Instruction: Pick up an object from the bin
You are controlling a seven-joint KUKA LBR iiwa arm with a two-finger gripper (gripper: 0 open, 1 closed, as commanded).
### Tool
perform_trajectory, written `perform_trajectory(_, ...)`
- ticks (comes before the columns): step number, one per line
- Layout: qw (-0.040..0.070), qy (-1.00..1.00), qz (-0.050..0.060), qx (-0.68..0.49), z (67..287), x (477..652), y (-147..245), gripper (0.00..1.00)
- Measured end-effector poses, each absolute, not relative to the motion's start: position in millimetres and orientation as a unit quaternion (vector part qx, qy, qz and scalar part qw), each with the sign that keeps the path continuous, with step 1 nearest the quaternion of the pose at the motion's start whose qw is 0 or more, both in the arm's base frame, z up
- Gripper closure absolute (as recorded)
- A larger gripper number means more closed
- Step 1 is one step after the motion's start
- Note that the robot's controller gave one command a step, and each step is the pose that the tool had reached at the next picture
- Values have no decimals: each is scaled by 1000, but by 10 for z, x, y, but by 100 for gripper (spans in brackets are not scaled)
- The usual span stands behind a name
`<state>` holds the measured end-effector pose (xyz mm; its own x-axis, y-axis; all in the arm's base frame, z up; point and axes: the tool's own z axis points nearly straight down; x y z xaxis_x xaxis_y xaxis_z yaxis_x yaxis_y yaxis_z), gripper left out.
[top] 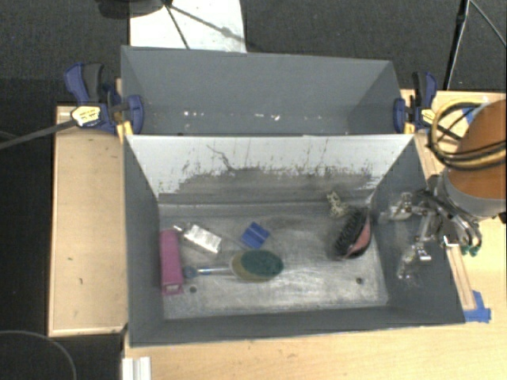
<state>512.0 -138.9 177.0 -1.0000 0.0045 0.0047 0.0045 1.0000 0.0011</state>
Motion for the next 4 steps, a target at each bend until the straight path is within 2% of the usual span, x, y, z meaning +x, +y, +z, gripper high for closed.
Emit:
perform_trajectory(1, -3, -996, 0, 87, 716, 5521, -967, 0)
perform_trajectory(2, -5, -996, 0, 89, 736, 5530, -971, 100)
perform_trajectory(3, -4, -895, 0, 446, 1641, 5590, -243, 100)
perform_trajectory(4, 0, -929, -2, 369, 1607, 5188, 228, 100)
